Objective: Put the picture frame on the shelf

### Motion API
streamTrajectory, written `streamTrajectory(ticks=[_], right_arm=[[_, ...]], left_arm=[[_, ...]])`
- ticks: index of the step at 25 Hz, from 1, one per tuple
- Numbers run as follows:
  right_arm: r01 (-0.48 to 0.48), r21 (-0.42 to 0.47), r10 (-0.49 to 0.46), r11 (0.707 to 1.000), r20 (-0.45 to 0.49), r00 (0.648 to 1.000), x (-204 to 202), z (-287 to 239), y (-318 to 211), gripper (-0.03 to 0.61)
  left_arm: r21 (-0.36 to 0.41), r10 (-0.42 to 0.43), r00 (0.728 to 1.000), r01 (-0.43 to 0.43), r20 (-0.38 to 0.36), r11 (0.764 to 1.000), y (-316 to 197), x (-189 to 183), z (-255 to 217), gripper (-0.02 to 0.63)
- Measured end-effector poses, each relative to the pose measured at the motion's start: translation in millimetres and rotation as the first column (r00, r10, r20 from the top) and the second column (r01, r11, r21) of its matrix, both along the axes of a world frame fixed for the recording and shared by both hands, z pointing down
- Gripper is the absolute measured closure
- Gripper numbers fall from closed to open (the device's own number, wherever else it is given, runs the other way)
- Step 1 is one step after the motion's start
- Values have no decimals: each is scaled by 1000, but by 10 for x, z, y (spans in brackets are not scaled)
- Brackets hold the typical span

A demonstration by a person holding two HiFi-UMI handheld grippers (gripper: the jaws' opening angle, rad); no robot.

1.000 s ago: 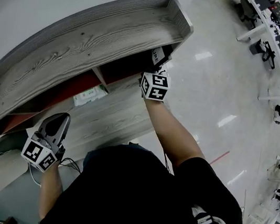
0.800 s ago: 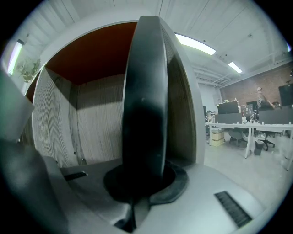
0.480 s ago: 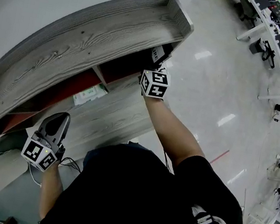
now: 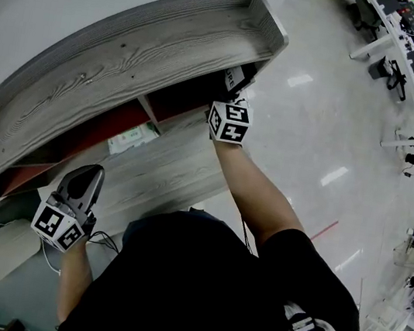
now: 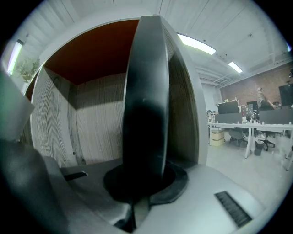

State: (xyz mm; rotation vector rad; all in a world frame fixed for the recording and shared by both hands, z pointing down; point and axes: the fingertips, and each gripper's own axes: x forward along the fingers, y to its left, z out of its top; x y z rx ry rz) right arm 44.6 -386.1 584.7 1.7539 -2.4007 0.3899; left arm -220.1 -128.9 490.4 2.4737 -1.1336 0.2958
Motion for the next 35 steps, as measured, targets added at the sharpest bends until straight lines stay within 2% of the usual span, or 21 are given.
streamTrajectory(ticks=[18,35], right_arm=[[16,-13,-16,1000,33,999,-7,40,107,547],[22,-23,-22,999,30,999,51,62,231,488]], left_arm=[[-3,8,1000,-8,-5,1000,9,36,9,594],[1,14,1000,-14,-11,1000,48,79,-9,594]])
